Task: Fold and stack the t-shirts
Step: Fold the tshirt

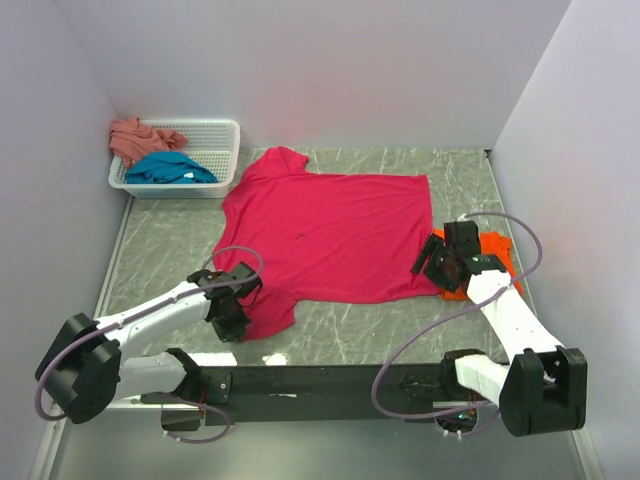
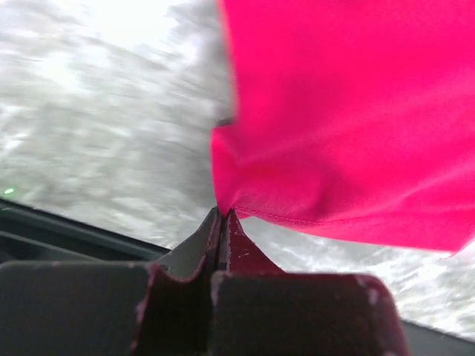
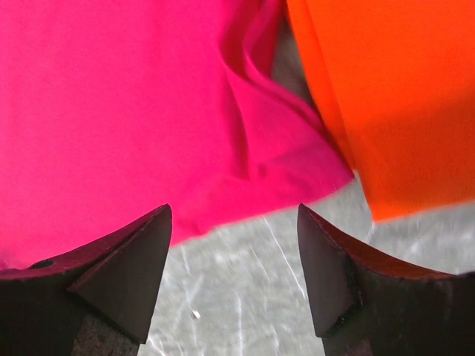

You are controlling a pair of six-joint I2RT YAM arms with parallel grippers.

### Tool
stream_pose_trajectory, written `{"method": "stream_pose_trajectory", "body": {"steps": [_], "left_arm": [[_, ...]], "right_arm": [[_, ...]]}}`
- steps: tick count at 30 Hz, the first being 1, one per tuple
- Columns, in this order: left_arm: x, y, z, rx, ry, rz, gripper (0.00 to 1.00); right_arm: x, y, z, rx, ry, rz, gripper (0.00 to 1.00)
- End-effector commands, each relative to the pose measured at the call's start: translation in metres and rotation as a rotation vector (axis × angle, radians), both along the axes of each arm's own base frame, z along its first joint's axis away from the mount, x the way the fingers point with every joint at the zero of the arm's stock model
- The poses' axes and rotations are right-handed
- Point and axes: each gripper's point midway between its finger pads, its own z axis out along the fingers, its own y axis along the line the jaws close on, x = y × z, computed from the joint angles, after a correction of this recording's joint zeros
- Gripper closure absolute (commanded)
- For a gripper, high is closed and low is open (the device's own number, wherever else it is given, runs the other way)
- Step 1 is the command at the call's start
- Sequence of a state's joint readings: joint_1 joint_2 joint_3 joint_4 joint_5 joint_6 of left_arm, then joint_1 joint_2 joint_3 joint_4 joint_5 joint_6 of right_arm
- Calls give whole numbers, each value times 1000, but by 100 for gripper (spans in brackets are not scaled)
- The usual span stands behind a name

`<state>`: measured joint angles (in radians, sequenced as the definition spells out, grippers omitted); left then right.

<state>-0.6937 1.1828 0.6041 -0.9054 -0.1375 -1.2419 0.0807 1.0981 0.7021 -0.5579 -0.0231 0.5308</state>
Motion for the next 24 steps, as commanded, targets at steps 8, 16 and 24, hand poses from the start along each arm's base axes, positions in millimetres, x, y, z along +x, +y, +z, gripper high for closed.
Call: {"method": "stream_pose_trajectory", "body": {"steps": [8,16,24], "left_arm": [[31,51,21,97,-68,301,99],[50,72,30,108,-96,393,99],[50,74,25,102,-69,402,99]], "right_arm": [[-34,0,-16,54,52,-122,32],[-33,-4,-28,45,81,-178,37],[-35,-12,-43,30,96,-269,43]]}}
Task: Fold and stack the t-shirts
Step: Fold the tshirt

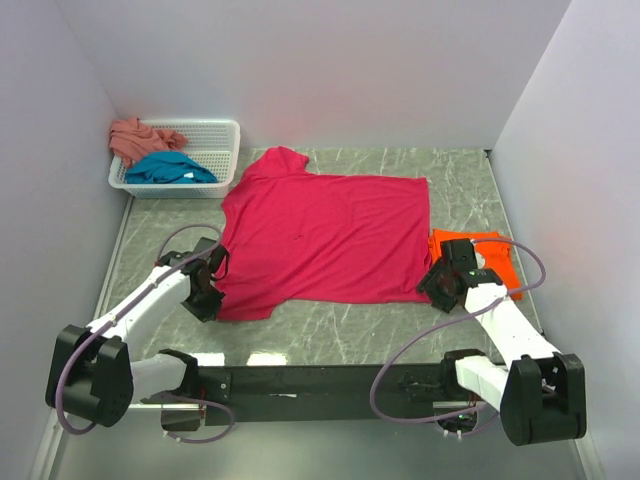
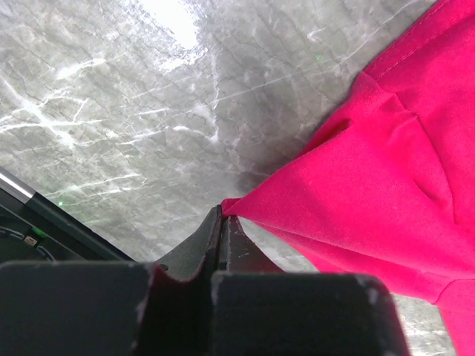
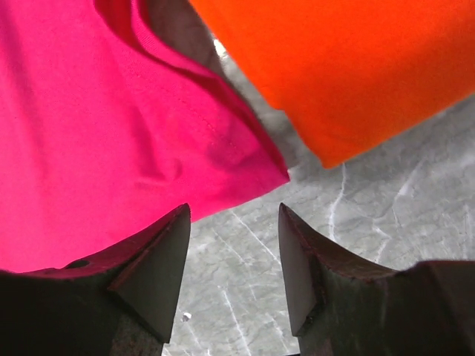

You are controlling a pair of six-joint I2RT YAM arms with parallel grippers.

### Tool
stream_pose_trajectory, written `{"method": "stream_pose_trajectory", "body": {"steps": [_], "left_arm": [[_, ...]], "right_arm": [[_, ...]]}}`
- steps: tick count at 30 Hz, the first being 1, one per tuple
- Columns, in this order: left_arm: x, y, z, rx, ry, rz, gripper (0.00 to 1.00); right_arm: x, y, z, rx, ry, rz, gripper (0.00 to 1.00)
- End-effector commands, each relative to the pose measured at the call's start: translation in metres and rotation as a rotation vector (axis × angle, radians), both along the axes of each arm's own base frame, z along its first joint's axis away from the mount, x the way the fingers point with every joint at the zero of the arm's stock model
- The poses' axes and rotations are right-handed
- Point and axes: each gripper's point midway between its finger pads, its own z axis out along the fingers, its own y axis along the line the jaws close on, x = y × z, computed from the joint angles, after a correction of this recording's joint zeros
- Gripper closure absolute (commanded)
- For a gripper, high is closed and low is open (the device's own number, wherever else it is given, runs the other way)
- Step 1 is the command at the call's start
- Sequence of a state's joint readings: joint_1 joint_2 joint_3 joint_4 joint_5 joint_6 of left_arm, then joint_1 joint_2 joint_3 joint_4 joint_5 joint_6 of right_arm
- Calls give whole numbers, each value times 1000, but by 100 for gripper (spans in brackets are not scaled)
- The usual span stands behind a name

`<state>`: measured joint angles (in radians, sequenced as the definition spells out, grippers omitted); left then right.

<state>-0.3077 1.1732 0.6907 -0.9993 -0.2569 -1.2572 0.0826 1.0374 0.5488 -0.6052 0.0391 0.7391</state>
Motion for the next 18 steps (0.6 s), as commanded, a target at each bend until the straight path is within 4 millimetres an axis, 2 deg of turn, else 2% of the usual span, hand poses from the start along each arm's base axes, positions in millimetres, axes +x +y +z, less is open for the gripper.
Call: {"method": "stream_pose_trajectory", "body": {"steps": [1,6,11,15,18], "left_arm": [[4,1,4,1,-11,-20,99],[7,-8,5,-51,-26,-42,99],[6,-17,3,-106,-41,-66,99],[0,-19,0,-124,-22,-73,99],[-3,-20,0,-133,-13,-74,99]], "right_arm": [[11,-4,-2,-12,-32,-61,44],[14,-6,-17,-18,-10,-84,45],[26,-5,-18,-17,-42,-103,46],[20,-3,-26,-15,-17,-102,50],[7,2,-32,-12,15,-97,53]]}}
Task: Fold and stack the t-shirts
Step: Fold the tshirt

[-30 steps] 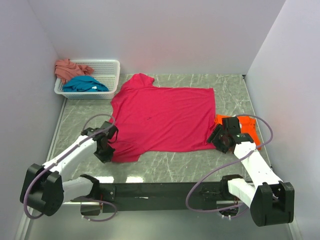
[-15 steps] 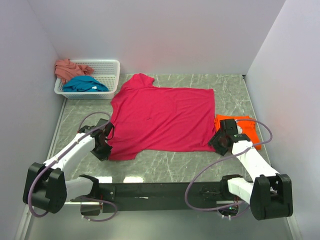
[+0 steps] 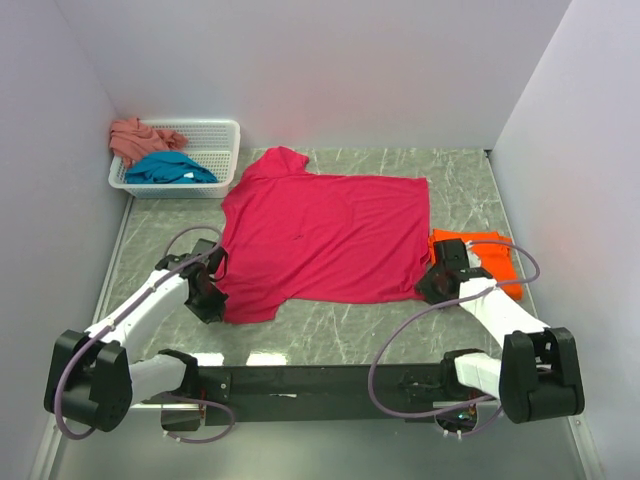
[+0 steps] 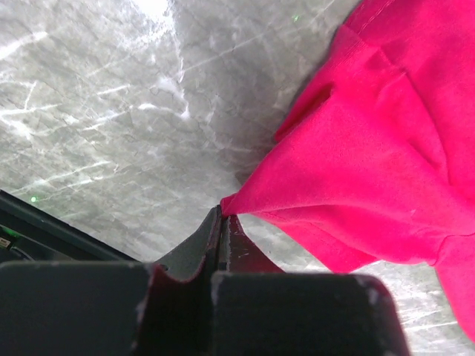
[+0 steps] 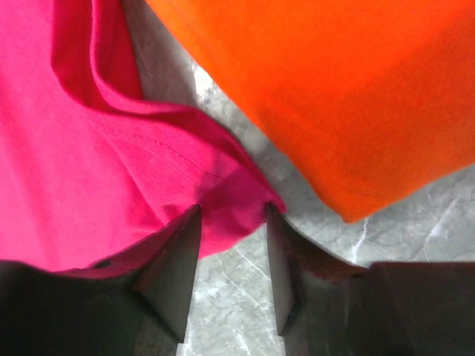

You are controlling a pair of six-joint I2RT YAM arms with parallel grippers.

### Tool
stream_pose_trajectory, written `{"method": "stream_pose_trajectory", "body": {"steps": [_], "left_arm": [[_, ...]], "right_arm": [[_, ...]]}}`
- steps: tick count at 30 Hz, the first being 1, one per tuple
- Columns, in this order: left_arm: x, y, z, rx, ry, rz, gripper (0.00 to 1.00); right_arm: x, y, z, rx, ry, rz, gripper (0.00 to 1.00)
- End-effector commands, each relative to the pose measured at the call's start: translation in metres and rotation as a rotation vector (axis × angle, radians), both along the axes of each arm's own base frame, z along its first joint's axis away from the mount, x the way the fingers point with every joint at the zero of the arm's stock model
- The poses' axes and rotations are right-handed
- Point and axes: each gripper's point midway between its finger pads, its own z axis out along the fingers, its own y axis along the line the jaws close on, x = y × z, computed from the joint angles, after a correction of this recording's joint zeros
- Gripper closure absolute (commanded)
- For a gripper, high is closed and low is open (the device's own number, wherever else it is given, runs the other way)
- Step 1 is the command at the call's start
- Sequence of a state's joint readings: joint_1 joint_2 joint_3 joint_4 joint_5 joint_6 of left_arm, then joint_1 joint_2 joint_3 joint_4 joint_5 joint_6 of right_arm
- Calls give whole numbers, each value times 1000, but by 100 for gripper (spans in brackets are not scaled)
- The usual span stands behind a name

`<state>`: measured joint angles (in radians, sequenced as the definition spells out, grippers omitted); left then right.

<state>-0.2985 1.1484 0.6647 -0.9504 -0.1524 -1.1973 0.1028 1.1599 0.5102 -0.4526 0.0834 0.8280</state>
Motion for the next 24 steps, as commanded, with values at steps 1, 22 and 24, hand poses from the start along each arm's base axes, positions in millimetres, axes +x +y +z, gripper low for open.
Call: {"method": "stream_pose_trajectory", "body": {"steps": [1,22,24], "left_arm": [[-3,-4,2,-30,-4,-10,99],[-37,-14,26,-123,33,-128,99],[-35,-15,25,-126,16,-132,99]], "right_arm": [[-13,0,-9,-16,24,-25,58],[-74,-2,27,5,53,-29,100],[-74,-2,29,14,34,-31,100]]}}
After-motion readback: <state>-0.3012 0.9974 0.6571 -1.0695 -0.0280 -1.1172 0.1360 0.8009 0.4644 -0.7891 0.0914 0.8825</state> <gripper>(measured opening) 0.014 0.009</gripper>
